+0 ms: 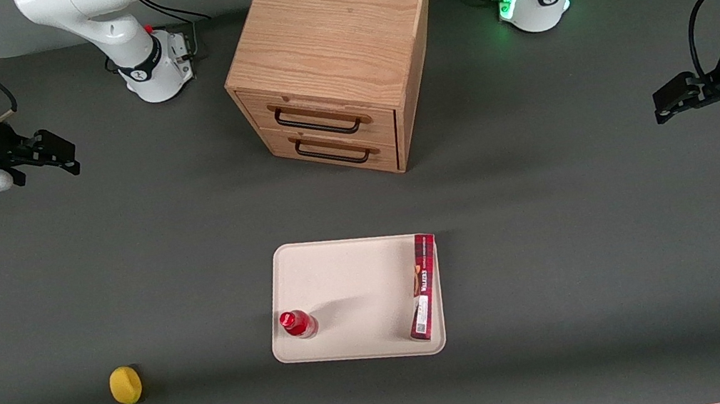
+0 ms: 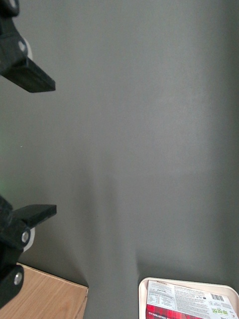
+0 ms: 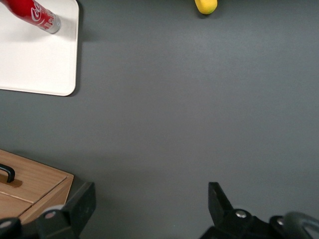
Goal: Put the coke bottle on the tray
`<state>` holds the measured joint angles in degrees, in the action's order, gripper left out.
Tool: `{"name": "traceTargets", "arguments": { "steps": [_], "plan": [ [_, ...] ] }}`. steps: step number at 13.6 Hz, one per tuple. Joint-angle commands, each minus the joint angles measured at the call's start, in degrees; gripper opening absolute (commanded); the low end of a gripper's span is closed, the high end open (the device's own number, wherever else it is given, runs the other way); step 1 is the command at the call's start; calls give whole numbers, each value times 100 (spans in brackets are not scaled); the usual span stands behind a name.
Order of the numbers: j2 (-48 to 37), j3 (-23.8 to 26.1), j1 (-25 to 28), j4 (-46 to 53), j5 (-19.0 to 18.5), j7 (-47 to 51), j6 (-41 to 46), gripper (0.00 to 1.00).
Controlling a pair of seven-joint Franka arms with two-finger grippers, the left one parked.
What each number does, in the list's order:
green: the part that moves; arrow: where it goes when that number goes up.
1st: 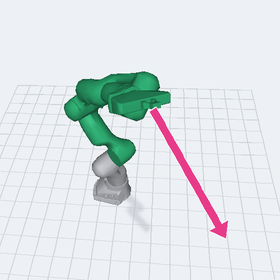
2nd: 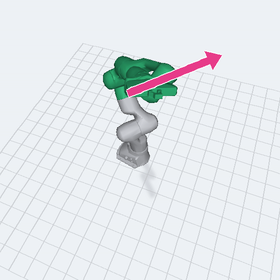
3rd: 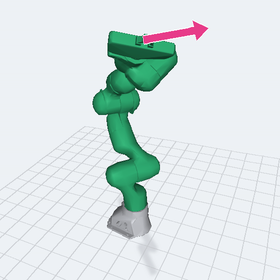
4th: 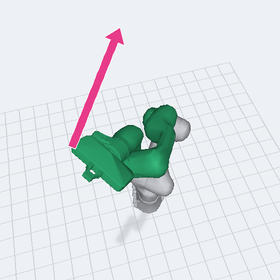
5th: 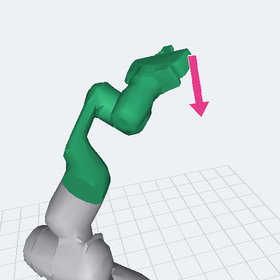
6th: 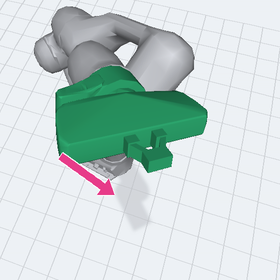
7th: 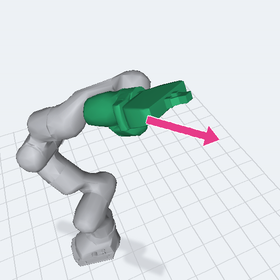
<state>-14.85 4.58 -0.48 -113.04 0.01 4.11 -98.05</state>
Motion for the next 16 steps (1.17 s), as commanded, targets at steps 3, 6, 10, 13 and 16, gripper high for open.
{"name": "traceTargets", "arguments": {
  "steps": [3, 6, 10, 13, 16],
  "plan": [
    [324, 87, -216, 484, 26, -156, 144, 100],
    [877, 61, -207, 1108, 34, -296, 506, 100],
    [932, -414, -137, 1153, 455, -876, 550, 100],
    [914, -423, -145, 1153, 456, -859, 559, 100],
    [905, -414, -145, 1153, 456, -850, 585, 100]
  ]
}}
